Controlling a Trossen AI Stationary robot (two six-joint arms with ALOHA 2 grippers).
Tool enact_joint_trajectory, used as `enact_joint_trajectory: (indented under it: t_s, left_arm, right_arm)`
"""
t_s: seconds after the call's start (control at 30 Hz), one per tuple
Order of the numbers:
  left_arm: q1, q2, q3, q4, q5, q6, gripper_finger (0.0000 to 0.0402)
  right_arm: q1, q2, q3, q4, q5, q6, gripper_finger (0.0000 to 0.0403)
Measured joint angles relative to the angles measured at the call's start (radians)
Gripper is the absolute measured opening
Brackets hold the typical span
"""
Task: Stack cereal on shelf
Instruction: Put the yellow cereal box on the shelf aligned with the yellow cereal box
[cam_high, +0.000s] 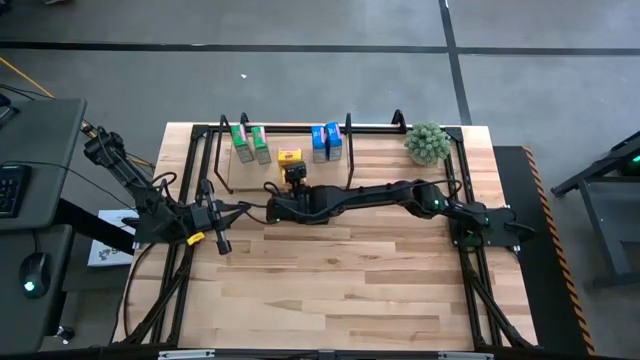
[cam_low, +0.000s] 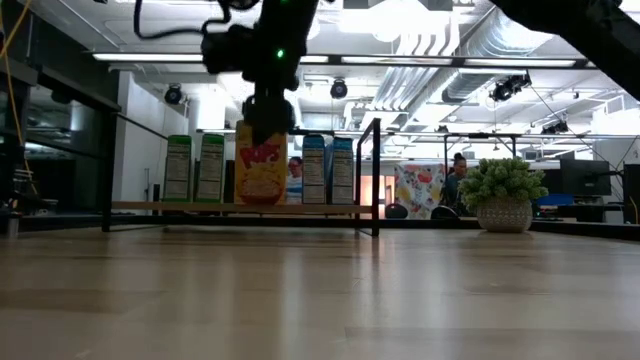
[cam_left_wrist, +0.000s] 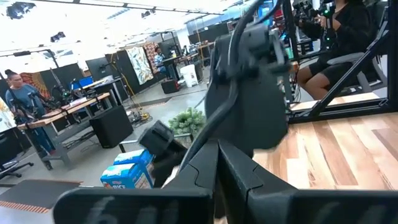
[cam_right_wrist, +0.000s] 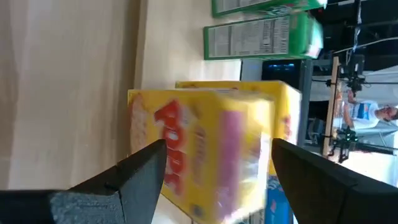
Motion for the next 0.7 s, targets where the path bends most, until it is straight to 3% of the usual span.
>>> enact_joint_trajectory:
  t_s: [0.2,0.7]
  left_arm:
    - [0.001,0.000,0.000,0.002,-0.006,0.000,0.0003]
    - [0.001,0.000,0.000,0.000,-0.007,0.000,0.0003]
  right_arm:
    - [-0.008,-0.062,0.000,0.051,-0.044,0.033,0.0282]
    - [-0.068,-0.056,0.003,0.107,-0.132,0.051,0.0281]
